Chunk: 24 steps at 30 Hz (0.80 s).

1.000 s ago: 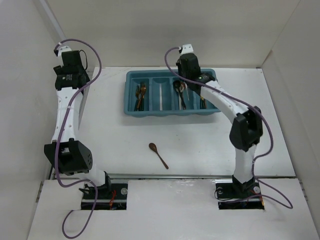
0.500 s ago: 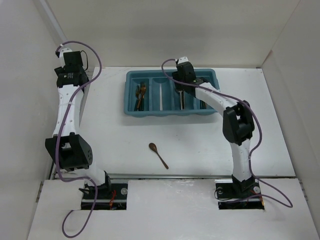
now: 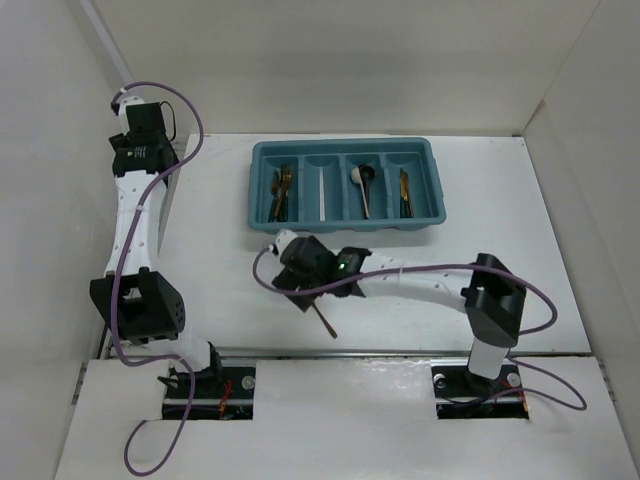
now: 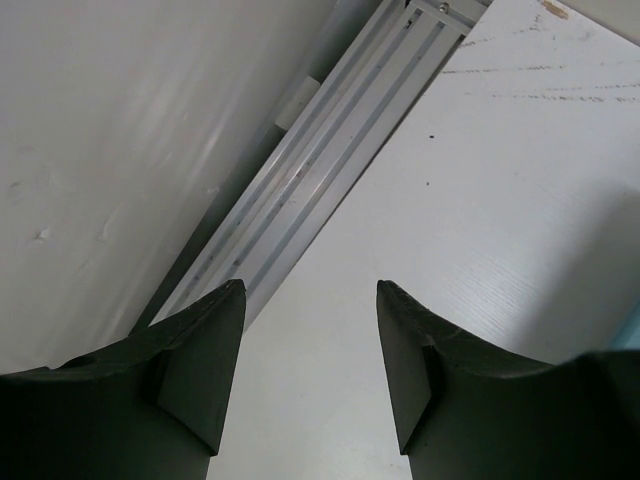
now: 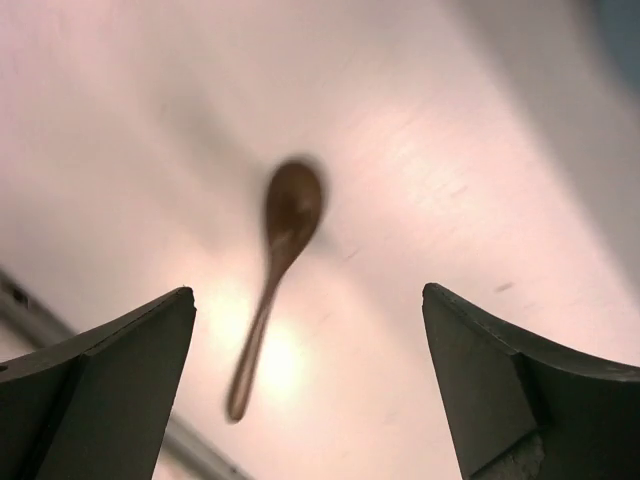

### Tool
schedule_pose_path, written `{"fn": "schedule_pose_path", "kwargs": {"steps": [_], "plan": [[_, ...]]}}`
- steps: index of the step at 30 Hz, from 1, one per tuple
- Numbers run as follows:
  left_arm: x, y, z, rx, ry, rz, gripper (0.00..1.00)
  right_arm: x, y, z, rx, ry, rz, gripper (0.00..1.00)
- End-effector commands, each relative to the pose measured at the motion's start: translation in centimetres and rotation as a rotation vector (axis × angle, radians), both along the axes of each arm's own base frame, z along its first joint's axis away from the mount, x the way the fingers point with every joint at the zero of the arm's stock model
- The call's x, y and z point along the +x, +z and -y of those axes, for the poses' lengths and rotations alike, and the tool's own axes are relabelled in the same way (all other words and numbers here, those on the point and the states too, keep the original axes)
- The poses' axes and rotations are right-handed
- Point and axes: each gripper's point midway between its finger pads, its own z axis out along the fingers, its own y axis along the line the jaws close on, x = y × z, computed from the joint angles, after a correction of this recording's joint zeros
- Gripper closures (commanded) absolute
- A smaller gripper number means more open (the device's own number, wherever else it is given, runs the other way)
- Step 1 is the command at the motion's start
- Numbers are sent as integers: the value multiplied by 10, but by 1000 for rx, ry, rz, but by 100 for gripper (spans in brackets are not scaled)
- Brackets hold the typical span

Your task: Sort the eating utensils into containers

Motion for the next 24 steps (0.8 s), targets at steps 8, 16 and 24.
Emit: {"fn": "schedule_pose_path", "kwargs": {"steps": [8, 16, 24], "plan": [[-18, 38, 5, -3, -18, 112, 49, -46, -71, 7, -105, -135, -152, 0], [-26, 46, 3, 1, -9, 133, 47, -47, -113, 2, -153, -129, -183, 32], [-30, 41, 1, 5, 0, 122, 47, -57, -133, -6, -155, -98, -248, 100]]}}
